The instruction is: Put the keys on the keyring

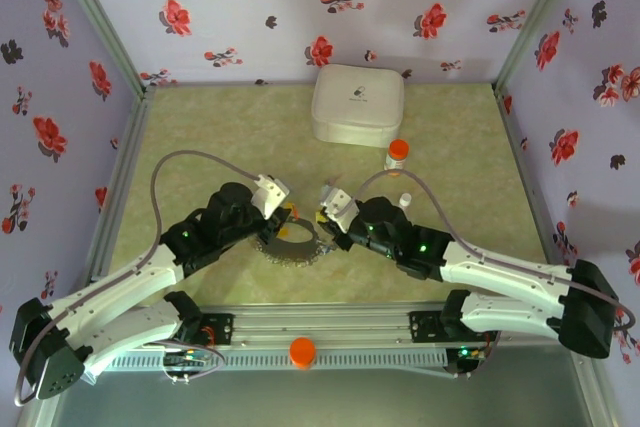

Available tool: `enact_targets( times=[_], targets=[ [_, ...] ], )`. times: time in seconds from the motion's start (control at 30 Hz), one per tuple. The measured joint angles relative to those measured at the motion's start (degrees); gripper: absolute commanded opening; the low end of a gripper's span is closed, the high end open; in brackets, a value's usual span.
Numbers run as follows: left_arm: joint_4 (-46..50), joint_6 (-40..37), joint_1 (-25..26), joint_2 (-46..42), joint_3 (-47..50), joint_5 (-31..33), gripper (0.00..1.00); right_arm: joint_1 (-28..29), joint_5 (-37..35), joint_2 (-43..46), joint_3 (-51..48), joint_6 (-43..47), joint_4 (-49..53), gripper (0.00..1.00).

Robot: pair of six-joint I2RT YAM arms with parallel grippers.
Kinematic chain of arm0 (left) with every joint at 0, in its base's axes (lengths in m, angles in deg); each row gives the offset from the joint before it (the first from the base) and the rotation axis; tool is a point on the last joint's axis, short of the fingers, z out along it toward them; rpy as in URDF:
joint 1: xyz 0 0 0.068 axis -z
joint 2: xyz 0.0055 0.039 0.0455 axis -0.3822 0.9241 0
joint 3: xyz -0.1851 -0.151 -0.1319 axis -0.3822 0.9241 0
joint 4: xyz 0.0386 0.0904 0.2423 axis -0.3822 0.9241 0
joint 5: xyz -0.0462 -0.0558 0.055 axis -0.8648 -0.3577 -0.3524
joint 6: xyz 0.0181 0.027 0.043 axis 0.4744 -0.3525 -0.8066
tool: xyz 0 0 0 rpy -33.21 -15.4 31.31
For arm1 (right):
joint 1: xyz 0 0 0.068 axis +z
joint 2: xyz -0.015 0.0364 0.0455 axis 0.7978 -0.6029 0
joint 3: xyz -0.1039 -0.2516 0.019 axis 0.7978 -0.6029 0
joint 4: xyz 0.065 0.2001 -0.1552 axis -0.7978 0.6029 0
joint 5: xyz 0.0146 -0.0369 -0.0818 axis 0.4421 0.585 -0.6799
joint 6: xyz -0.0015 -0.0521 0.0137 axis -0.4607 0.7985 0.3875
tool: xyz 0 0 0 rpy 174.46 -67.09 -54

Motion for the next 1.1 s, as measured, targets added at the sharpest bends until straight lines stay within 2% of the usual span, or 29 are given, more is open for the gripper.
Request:
enact_targets(
  times=[0.17, 0.27, 0.4, 0.53, 0.67, 0.77, 1.0, 1.1],
  targets=[
    [-1.16, 4.52, 0.0, 1.73, 1.16, 3.76, 0.0, 0.2, -0.39, -5.14, -1.57, -16.09, 2.49, 0.19],
    [-1.51, 6.97, 0.0, 3.76, 1.18, 4.94, 0.0, 0.28, -0.68, -10.23, 0.07, -25.24, 8.22, 0.2],
    [-1.77, 9.01, 0.0, 5.2, 1.2, 5.16, 0.0, 0.28, 0.57, -15.96, 3.89, -33.05, 14.93, 0.21],
    [-3.96, 9.62, 0.0, 5.03, 2.36, 3.3, 0.0, 0.26, 1.31, -14.91, 3.91, -36.63, 17.81, 0.24],
    [-8.57, 9.53, 0.0, 3.58, 6.32, -3.26, 0.0, -0.92, 1.7, -7.19, 1.49, -34.82, 16.44, 0.25],
    [-12.92, 8.68, 0.02, 2.27, 9.57, -9.27, 0.0, -2.45, 3.06, 0.98, -2.36, -30.21, 11.91, 0.26],
    [-21.0, 4.55, 0.07, 1.75, 11.87, -20.74, 0.0, -3.3, 9.97, 18.4, -14.51, -14.19, -0.24, 0.32],
    [-25.0, 1.49, 0.22, 1.73, 13.09, -25.77, 0.0, -3.3, 11.58, 20.96, -15.93, -8.83, -2.14, 0.35]
  ],
)
